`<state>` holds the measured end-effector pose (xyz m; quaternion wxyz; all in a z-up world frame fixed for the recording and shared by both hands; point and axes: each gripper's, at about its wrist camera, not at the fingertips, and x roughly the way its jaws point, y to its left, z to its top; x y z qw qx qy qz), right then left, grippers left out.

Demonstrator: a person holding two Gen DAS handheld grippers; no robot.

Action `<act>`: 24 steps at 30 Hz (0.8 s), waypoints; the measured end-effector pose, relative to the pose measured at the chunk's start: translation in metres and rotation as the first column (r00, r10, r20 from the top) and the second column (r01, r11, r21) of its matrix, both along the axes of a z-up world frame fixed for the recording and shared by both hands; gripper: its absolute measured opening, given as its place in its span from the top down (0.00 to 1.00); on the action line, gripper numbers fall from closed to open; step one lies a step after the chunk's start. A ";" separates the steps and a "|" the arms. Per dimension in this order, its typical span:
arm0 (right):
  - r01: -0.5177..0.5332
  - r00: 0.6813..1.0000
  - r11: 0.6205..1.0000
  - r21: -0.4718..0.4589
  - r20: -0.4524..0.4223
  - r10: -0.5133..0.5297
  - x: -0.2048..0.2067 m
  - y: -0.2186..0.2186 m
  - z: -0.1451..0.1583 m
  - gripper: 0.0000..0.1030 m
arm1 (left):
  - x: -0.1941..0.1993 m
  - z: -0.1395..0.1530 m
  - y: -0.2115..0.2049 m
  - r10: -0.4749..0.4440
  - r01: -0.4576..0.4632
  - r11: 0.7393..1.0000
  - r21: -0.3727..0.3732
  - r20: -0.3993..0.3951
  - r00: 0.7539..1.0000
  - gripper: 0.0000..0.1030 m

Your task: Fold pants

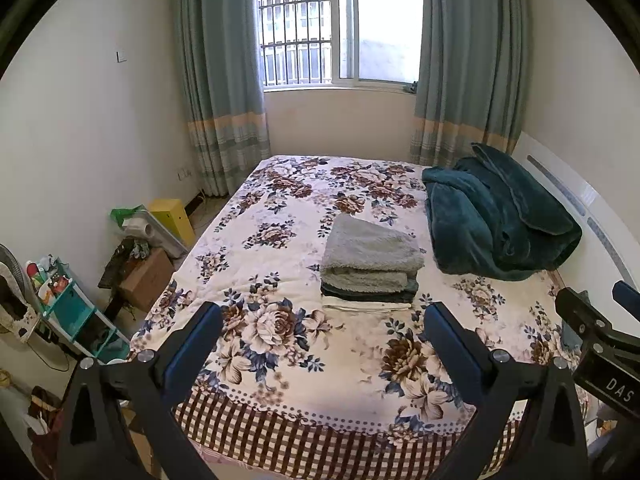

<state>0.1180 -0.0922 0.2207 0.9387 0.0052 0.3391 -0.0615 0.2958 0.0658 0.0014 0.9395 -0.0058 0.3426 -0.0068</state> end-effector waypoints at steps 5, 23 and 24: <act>0.001 1.000 1.000 0.002 -0.001 -0.001 0.000 0.002 0.000 0.00 | 0.001 0.001 0.001 0.001 -0.001 1.000 0.000 0.002 1.000 0.00; -0.005 1.000 1.000 0.005 -0.003 0.005 0.003 0.004 -0.001 0.00 | 0.004 0.002 0.008 0.005 -0.005 1.000 -0.002 0.008 1.000 0.00; -0.006 1.000 1.000 0.004 -0.003 0.006 0.004 0.006 -0.001 0.00 | 0.005 0.002 0.009 0.006 -0.006 1.000 -0.003 0.008 1.000 0.00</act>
